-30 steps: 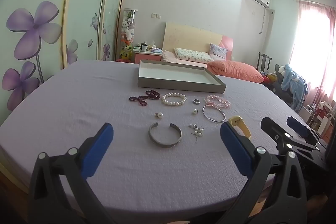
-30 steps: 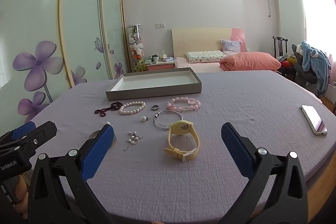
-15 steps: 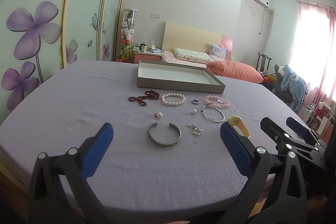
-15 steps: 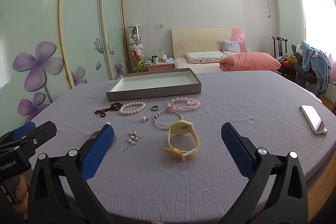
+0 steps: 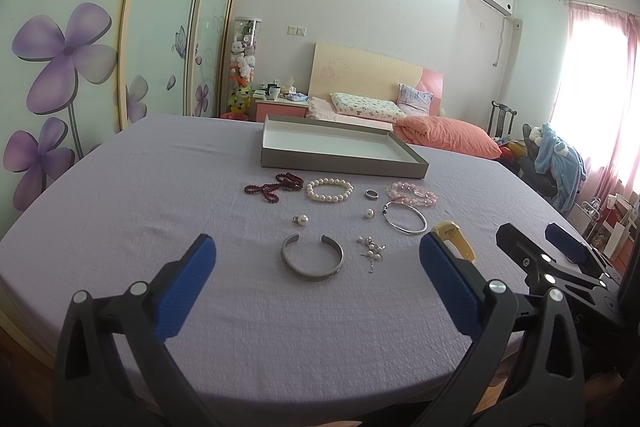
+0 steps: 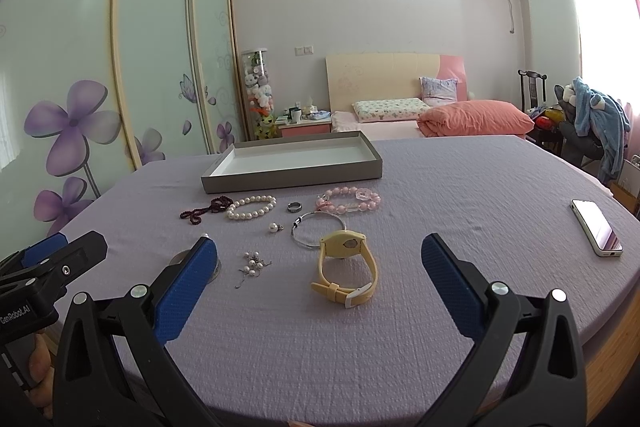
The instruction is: Organize jewelry
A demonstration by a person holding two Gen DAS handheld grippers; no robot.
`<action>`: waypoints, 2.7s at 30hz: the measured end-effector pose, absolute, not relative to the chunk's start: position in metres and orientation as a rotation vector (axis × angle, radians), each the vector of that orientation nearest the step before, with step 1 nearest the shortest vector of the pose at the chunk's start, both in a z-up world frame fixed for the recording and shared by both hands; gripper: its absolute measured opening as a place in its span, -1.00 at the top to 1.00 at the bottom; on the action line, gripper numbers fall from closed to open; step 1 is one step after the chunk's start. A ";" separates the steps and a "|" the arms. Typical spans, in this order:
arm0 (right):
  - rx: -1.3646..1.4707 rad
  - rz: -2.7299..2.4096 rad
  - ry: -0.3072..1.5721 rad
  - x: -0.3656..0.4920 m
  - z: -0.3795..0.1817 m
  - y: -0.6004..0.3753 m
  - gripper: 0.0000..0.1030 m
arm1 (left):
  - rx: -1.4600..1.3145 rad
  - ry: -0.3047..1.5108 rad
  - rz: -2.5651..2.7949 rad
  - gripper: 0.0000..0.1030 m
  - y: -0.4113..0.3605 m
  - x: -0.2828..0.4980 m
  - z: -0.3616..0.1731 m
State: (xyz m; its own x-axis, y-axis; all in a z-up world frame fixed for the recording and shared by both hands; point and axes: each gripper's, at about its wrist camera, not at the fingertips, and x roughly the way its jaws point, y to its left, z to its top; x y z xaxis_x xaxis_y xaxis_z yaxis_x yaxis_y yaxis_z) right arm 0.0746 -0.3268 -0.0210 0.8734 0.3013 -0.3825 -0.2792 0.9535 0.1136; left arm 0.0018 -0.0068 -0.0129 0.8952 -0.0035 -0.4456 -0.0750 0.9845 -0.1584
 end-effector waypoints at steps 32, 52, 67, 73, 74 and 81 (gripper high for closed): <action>0.059 0.302 0.405 0.074 -0.016 -0.328 -0.97 | -0.181 0.463 0.040 -0.97 -0.002 0.002 -0.005; 0.060 0.305 0.524 0.103 -0.032 -0.323 -0.97 | -0.198 0.526 0.050 -0.97 0.003 0.019 -0.015; 0.012 0.246 0.783 0.171 -0.069 -0.311 -0.97 | -0.246 0.735 0.025 -0.96 0.026 0.068 -0.052; 0.002 0.256 0.829 0.179 -0.077 -0.307 -0.77 | -0.201 0.785 0.030 -0.96 0.023 0.083 -0.061; 0.004 0.254 0.837 0.181 -0.079 -0.307 -0.73 | -0.195 0.793 0.028 -0.96 0.023 0.085 -0.062; 0.035 0.265 0.826 0.185 -0.080 -0.314 0.19 | -0.162 0.829 0.015 -0.96 0.014 0.101 -0.068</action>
State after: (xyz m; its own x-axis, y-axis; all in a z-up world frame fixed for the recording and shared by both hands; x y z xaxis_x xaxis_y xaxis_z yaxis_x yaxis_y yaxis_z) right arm 0.1846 -0.3143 -0.0801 0.6466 0.2466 -0.7219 -0.2197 0.9664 0.1333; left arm 0.1009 0.0143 -0.0683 0.6760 -0.0498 -0.7353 -0.0769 0.9875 -0.1375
